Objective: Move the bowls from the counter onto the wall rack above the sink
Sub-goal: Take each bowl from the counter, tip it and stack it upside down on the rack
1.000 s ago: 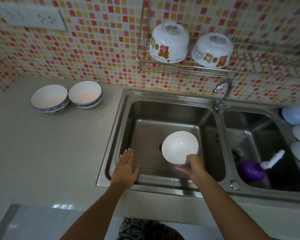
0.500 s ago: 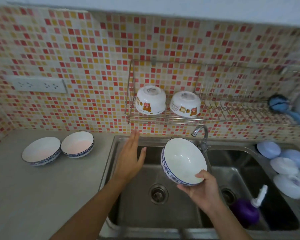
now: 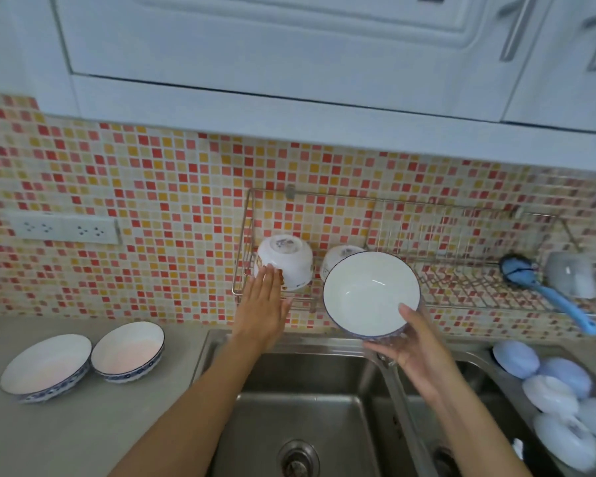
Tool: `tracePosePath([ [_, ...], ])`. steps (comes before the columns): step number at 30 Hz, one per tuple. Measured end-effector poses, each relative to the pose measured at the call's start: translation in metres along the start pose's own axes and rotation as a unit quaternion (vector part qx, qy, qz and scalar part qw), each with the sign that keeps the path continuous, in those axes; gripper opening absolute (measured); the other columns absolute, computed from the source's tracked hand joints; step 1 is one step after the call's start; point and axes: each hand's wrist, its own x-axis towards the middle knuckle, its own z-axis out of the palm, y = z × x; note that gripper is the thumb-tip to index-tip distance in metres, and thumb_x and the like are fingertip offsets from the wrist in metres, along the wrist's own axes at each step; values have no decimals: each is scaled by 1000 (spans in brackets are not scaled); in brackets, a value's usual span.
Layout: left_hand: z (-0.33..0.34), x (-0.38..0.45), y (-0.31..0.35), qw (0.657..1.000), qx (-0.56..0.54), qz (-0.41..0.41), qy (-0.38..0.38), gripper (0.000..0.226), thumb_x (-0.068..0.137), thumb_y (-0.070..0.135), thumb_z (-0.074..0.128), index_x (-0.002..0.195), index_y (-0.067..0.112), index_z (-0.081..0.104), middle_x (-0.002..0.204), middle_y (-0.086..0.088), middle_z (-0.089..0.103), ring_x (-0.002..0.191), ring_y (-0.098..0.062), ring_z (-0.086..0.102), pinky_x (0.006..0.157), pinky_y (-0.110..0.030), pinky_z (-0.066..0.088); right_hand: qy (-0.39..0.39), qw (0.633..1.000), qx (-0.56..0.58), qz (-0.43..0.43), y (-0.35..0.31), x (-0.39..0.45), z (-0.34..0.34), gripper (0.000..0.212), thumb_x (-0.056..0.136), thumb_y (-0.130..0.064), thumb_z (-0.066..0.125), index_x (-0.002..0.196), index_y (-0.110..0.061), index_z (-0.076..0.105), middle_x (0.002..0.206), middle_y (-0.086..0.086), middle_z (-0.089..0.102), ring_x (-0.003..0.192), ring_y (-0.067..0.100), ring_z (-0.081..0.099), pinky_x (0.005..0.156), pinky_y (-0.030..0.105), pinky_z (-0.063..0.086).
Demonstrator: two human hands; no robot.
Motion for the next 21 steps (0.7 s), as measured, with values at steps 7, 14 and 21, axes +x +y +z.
tracePosePath([
  [7,-5,0,-2,1000,0,19,-22,82,74,61,-28,141,14,-21,148,-3,-27,137,-18,-27,111,-33,-17,40,993,-51,-97,-33,35,-2,75,81,-10,70,146,-32,41,130,-5,53,120,31,54,75,60,57],
  [14,0,0,-4,1000,2,27,-15,76,83,62,-13,143,17,-25,147,0,-35,135,-18,-33,113,-35,-17,99,930,-269,-230,-56,78,13,81,80,-16,77,148,-35,35,135,-8,55,118,22,57,77,54,59],
  [21,1,-1,-5,1000,6,29,-5,78,85,63,-8,144,16,-22,152,-2,-28,137,-18,-30,110,-35,-21,93,850,-407,-321,-53,112,19,67,85,-9,72,144,-19,43,108,-28,56,91,-21,57,78,5,47],
])
